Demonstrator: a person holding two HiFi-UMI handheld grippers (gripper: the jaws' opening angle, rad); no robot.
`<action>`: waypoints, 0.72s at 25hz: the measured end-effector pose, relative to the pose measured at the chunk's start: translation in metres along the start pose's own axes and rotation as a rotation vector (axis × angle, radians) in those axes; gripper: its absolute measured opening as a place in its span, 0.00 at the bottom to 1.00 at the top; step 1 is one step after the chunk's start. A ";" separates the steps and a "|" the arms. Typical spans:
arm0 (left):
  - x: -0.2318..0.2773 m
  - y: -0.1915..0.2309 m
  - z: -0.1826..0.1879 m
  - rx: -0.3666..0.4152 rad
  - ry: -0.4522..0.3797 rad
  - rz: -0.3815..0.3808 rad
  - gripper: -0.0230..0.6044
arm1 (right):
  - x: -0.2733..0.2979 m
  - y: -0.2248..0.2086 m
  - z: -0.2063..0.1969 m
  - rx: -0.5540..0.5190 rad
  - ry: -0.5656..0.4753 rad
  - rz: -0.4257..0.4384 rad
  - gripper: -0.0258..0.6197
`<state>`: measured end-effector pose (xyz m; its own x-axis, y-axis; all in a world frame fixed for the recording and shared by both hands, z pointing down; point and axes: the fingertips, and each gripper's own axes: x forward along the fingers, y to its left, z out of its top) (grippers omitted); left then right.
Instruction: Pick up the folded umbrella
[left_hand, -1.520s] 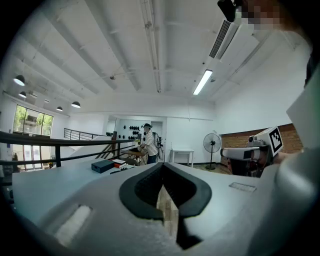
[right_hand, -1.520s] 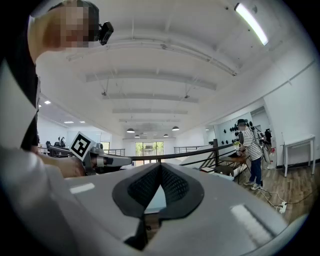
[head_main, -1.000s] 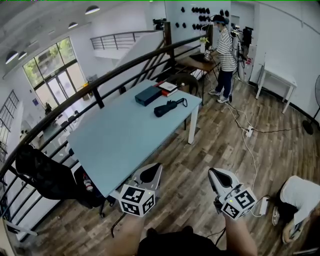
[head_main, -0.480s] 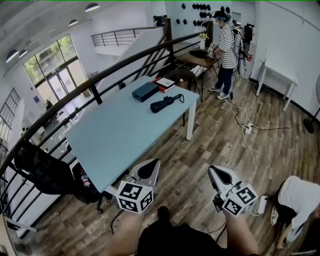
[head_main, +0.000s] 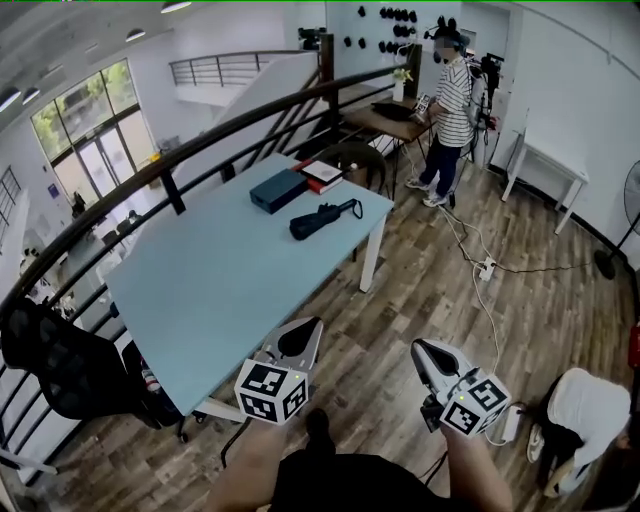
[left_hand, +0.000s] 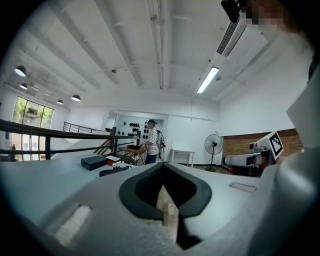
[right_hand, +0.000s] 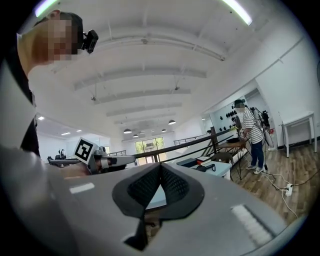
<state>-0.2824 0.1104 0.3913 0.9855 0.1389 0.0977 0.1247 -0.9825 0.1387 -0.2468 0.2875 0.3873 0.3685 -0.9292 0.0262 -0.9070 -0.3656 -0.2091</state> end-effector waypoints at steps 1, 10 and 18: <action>0.012 0.010 0.002 -0.003 0.002 -0.009 0.04 | 0.012 -0.007 0.002 0.001 0.001 -0.006 0.04; 0.088 0.104 0.016 0.003 0.032 -0.059 0.04 | 0.137 -0.049 0.013 0.007 0.009 -0.016 0.04; 0.111 0.176 0.024 -0.011 0.032 -0.042 0.04 | 0.216 -0.048 0.011 0.010 0.032 0.036 0.04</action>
<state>-0.1478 -0.0505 0.4027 0.9753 0.1837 0.1231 0.1640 -0.9743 0.1545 -0.1215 0.1049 0.3917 0.3292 -0.9430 0.0500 -0.9173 -0.3319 -0.2201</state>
